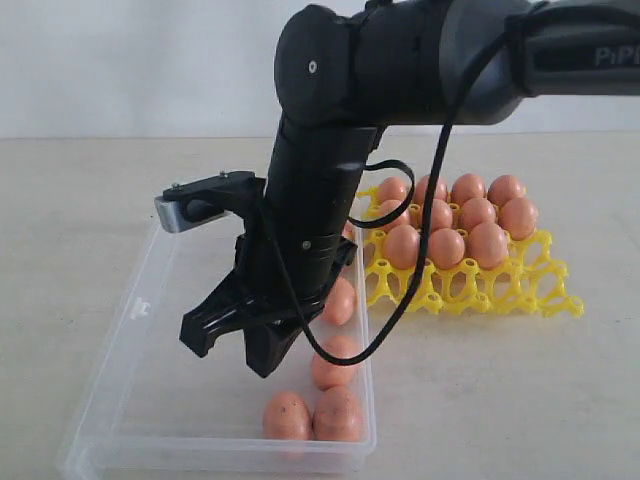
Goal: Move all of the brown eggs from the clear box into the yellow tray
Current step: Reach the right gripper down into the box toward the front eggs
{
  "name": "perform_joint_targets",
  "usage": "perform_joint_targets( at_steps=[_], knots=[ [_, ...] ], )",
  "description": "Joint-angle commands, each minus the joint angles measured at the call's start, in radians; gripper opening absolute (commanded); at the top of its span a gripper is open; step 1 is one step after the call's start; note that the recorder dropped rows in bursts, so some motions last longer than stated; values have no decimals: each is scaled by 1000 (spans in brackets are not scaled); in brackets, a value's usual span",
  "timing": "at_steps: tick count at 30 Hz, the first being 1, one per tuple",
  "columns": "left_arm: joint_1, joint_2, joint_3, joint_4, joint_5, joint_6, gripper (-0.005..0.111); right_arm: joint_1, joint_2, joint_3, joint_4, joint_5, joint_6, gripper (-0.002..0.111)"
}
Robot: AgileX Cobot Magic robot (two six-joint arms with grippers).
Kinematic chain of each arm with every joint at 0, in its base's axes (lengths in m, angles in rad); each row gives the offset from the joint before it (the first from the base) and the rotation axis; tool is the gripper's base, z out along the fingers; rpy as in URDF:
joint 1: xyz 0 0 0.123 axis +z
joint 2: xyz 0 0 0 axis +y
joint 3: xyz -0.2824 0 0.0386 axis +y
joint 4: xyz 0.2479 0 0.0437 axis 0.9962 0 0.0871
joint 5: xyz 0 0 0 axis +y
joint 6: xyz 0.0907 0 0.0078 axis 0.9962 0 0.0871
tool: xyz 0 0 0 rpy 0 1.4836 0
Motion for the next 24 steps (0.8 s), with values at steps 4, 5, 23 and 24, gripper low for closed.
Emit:
perform_joint_targets(
  at_steps=[4,5,23,24],
  knots=[
    [-2,-1,3,143,35,4,-4,-1,24,-4,-4,-130,-86,0],
    [-2,-1,3,157,37,4,-4,-1,24,-4,-4,-152,-86,0],
    [-2,-1,3,139,5,4,-4,-1,24,-4,-81,-48,331,58],
    [-2,-1,3,110,-10,4,-4,-1,24,-4,-81,-52,340,58]
  ],
)
